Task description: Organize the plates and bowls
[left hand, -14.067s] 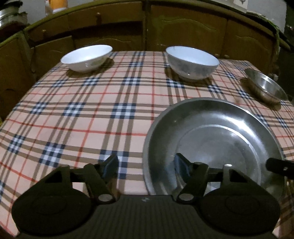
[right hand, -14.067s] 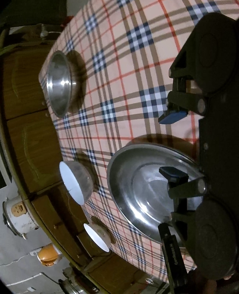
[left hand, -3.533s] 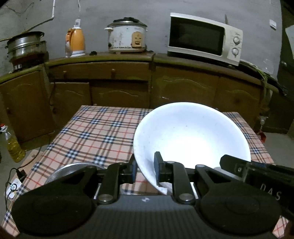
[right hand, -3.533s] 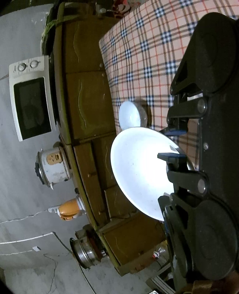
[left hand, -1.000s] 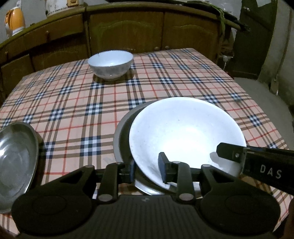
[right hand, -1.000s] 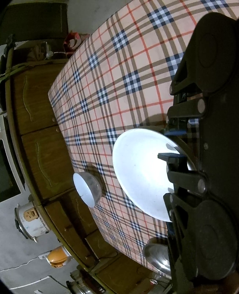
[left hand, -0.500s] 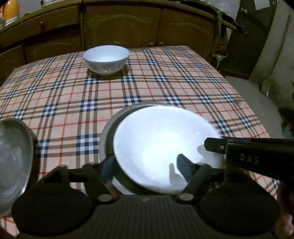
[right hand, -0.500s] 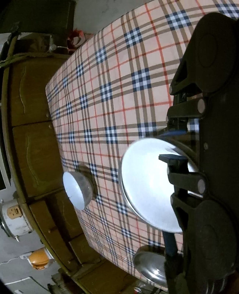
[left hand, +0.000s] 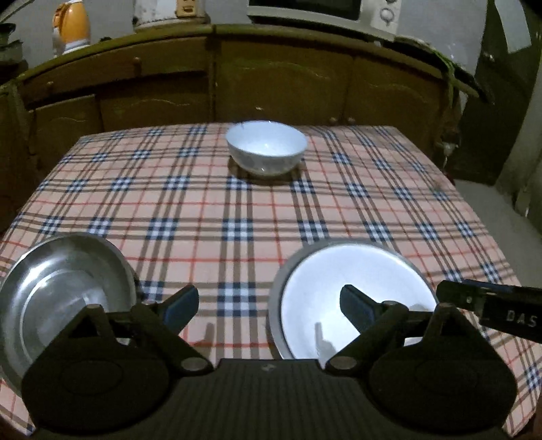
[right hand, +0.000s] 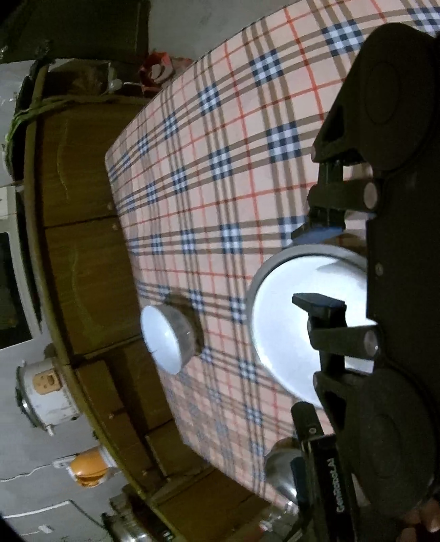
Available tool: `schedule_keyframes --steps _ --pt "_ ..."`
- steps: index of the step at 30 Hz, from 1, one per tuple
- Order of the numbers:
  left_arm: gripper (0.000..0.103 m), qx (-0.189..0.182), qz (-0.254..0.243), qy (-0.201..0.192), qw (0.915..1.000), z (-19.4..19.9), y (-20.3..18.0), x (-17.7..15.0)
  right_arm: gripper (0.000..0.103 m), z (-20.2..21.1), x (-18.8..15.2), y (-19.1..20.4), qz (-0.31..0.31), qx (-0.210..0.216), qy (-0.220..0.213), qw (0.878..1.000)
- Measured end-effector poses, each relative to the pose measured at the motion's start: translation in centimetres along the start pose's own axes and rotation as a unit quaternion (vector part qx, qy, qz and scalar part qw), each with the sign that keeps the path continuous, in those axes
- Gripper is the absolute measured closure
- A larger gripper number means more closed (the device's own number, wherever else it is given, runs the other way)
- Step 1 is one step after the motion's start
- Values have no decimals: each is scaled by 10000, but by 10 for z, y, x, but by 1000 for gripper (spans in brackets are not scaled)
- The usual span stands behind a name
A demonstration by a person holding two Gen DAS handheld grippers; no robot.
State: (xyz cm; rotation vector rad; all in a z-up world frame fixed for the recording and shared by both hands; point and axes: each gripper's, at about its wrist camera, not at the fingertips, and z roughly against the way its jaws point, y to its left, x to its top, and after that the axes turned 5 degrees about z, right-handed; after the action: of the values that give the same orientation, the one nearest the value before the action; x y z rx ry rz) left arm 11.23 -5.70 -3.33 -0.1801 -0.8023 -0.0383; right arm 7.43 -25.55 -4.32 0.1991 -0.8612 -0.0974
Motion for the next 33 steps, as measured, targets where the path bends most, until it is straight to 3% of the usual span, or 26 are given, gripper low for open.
schedule_keyframes --steps 14,24,33 --pt "9 345 135 -378 9986 6 9 31 38 -3 38 22 325 169 -370 9986" --pt "9 441 122 -420 9981 -10 16 50 37 -23 63 28 417 256 -433 9979" --pt "9 572 171 -419 9973 -44 27 78 36 -66 97 25 407 331 -379 9979"
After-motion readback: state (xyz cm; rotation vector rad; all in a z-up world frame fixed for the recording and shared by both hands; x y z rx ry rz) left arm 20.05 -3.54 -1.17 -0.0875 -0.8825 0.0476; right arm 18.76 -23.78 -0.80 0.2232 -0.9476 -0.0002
